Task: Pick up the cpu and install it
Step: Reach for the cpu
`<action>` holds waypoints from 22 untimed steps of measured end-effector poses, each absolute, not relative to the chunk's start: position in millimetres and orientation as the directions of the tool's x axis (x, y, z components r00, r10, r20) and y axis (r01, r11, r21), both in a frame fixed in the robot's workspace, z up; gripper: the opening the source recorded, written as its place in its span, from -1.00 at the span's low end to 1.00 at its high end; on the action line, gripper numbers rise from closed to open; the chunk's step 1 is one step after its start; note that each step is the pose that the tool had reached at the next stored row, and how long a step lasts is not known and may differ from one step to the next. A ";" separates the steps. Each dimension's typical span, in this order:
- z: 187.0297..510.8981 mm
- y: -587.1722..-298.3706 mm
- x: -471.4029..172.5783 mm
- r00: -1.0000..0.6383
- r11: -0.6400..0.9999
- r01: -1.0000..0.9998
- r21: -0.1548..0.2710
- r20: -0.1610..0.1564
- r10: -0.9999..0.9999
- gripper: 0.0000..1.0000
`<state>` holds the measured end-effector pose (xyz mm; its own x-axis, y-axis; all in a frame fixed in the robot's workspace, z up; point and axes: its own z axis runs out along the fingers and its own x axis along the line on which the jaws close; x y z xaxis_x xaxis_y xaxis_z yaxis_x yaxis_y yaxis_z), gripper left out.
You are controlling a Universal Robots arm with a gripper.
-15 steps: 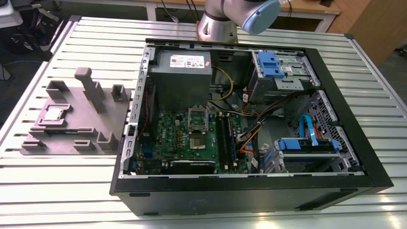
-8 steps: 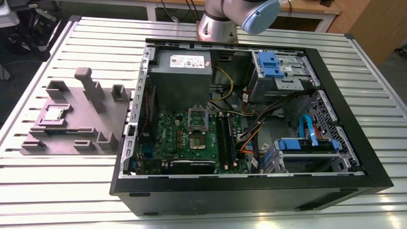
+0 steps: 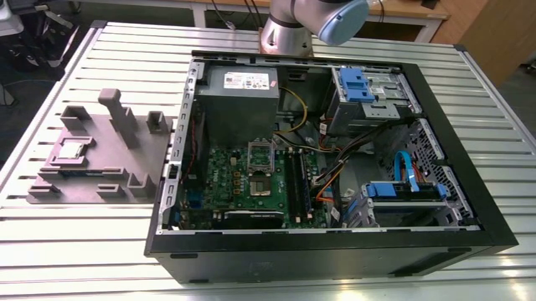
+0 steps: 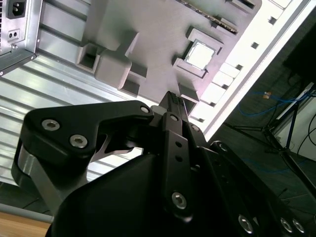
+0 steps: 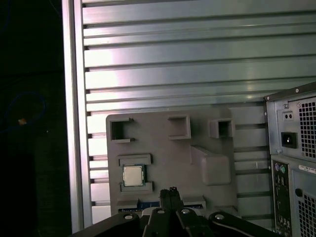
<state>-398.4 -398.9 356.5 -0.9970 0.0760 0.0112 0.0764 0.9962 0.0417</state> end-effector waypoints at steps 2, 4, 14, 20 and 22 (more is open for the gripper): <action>356.5 -399.0 -398.8 -0.997 0.996 0.077 0.042 0.011 0.076 -0.80; 356.5 -398.9 -399.3 -0.997 0.996 0.077 0.042 0.011 0.076 -0.80; 356.4 -398.9 -401.4 -0.997 0.996 0.077 0.042 0.011 0.076 -0.80; 356.3 -399.0 -403.4 -0.997 0.996 0.077 0.042 0.011 0.076 -0.80; 356.2 -399.0 -404.2 -0.997 0.996 0.077 0.042 0.011 0.076 -0.80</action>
<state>-404.2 -399.0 356.2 -0.9970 0.0761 0.0112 0.0765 0.9962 0.0418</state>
